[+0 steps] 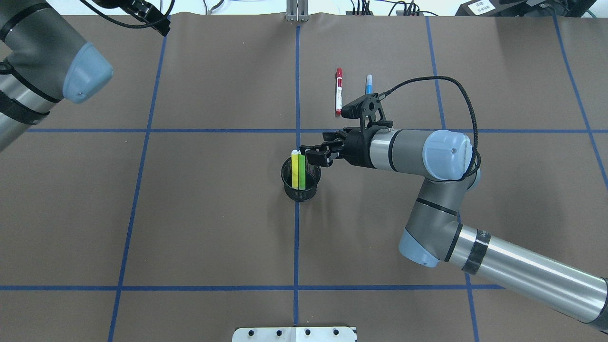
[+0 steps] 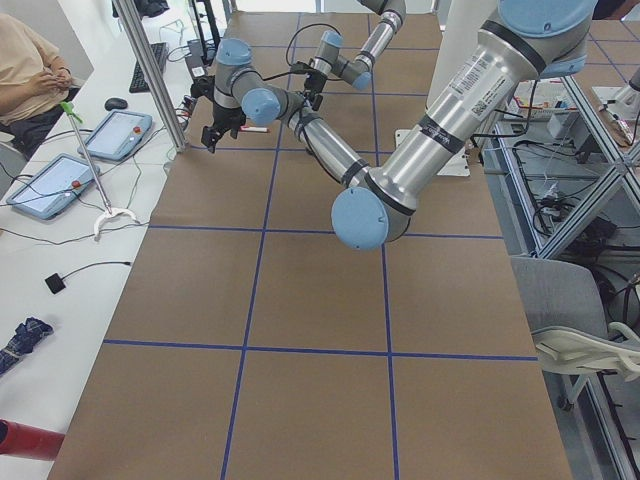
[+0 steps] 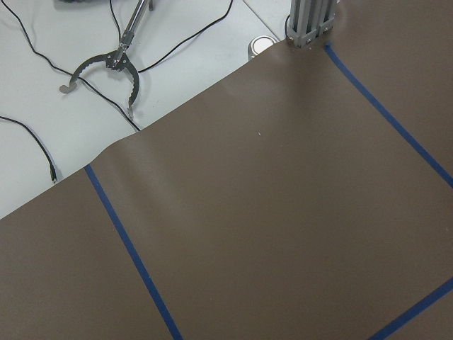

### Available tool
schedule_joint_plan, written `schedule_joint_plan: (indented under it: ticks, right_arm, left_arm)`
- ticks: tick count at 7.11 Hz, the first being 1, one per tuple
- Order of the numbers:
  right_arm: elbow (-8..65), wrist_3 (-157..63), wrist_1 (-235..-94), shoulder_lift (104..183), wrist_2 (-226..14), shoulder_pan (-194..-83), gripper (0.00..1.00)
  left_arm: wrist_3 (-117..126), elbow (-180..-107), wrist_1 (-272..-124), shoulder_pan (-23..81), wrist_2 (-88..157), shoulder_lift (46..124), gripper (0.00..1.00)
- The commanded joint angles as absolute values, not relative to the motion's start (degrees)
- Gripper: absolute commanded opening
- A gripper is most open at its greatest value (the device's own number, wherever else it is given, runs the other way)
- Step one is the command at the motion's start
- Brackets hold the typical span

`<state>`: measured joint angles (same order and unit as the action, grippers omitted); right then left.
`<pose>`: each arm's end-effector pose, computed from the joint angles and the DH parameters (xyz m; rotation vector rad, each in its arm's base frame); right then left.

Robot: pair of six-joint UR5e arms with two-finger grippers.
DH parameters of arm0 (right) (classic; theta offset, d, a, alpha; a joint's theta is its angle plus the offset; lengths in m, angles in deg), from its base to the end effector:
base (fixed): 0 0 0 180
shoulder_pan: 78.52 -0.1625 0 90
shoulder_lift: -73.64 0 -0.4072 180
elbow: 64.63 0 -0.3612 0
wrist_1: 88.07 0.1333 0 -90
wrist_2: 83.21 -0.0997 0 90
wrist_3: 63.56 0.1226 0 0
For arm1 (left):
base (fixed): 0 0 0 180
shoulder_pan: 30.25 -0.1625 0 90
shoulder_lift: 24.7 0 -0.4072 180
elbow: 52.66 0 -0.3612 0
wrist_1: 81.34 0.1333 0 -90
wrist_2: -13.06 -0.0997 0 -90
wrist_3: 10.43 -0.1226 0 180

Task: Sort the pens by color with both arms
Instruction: 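Move the right gripper over the black mesh pen cup, then lower the right gripper and grasp the green highlighter in the cup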

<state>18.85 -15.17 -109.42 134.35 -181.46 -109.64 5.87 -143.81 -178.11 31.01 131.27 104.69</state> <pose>-0.4976 -0.4356 0.2752 0.8566 -1.3529 -0.2572 0.2609 -0.6324 0.2424 0.5725 0.7423 0.4042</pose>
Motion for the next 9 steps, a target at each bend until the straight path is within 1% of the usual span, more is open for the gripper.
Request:
schedule_joint_plan:
  ticks: [1,2,3,7,9]
  right_arm:
    - [18.95,-15.66,-109.51,134.03,-178.94,-108.06,0.65]
    - [18.69,-16.27,-109.51,134.02,-177.35,-107.09,0.61]
    - [18.69,-17.32,-109.51,134.02,-176.90,-106.74,0.59]
    - [18.87,-17.42,-109.51,133.85,-176.02,-106.12,0.52]
    - [19.04,-17.42,-109.51,133.85,-176.02,-106.12,0.50]
  left_arm:
    - [5.92,-143.89,-178.11,31.01,131.27,104.42,1.00]
    - [5.92,-143.89,-178.37,31.01,131.27,104.15,1.00]
    - [5.92,-143.98,-178.37,31.01,131.27,104.15,1.00]
    - [6.61,-143.98,-178.46,30.93,131.27,103.71,1.00]
    - [6.80,-143.98,-178.55,30.84,131.27,103.71,1.00]
